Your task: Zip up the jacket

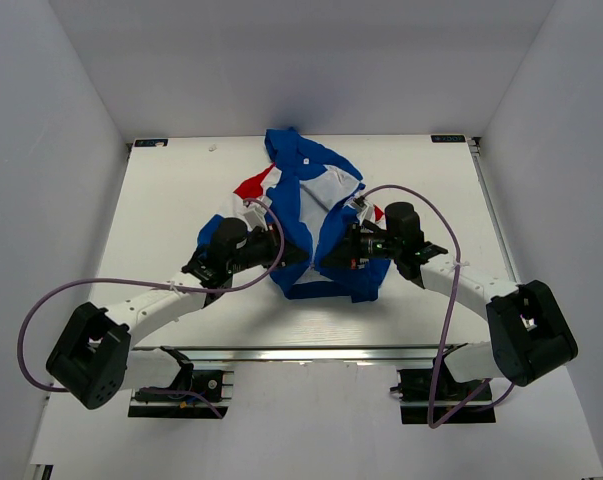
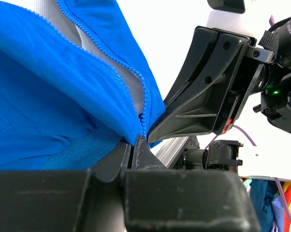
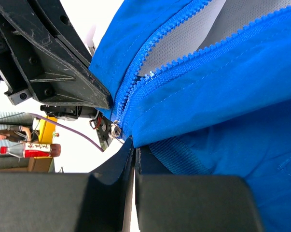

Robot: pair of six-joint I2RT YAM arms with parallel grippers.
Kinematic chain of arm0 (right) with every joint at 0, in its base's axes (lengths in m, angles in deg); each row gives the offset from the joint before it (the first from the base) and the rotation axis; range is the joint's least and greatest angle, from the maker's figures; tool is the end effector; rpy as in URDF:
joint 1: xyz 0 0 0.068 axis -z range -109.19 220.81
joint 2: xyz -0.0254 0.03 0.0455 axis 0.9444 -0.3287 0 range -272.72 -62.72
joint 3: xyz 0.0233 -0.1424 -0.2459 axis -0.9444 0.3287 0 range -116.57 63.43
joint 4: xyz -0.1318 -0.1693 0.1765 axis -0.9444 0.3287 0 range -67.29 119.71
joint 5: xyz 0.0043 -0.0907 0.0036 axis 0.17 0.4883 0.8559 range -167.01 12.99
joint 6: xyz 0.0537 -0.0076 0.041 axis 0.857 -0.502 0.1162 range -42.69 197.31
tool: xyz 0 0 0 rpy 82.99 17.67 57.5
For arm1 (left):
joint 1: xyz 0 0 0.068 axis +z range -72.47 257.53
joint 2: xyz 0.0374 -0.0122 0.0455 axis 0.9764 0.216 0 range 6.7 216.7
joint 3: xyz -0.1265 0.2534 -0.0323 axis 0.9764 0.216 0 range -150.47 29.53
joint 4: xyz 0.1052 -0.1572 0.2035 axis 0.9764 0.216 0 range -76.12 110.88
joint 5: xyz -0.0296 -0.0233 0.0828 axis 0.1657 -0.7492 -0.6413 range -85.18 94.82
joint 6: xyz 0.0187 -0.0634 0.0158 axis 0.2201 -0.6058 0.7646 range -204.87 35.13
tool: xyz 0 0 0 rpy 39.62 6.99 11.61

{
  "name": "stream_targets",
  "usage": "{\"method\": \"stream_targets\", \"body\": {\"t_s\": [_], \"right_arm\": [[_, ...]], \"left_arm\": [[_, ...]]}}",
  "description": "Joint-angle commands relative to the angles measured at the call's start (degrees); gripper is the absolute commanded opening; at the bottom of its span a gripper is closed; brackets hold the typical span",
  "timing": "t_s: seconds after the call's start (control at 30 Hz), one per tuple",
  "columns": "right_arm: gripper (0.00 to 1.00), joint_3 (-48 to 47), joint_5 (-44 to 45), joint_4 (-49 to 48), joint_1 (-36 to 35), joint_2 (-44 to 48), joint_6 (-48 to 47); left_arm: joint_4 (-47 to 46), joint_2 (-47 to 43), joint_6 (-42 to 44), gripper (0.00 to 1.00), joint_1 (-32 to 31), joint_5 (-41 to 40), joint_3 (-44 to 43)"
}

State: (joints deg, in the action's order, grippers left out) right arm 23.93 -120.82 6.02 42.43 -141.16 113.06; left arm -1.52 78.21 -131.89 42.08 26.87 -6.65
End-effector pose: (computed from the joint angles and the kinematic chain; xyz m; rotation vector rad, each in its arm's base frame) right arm 0.2559 0.1812 0.2233 -0.4250 2.1034 1.4444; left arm 0.2310 -0.1897 0.2307 0.0740 2.1301 -1.2854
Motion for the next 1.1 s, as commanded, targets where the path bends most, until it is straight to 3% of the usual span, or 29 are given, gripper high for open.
{"method": "stream_targets", "body": {"t_s": [0.0, 0.4, 1.07], "right_arm": [[0.00, 0.04, -0.13, -2.82, -0.36, 1.18, 0.82], [0.00, 0.04, -3.46, 2.27, -0.45, 2.32, -4.37], [0.00, -1.80, -4.09, 0.69, -0.98, 1.00, -3.76]], "left_arm": [[-0.60, -2.42, 0.62, 0.00, -0.42, -0.16, 0.24], [0.90, -3.21, 0.09, 0.00, -0.42, -2.97, -0.03], [-1.30, -2.25, -1.14, 0.00, -0.68, -2.27, 0.32]]}}
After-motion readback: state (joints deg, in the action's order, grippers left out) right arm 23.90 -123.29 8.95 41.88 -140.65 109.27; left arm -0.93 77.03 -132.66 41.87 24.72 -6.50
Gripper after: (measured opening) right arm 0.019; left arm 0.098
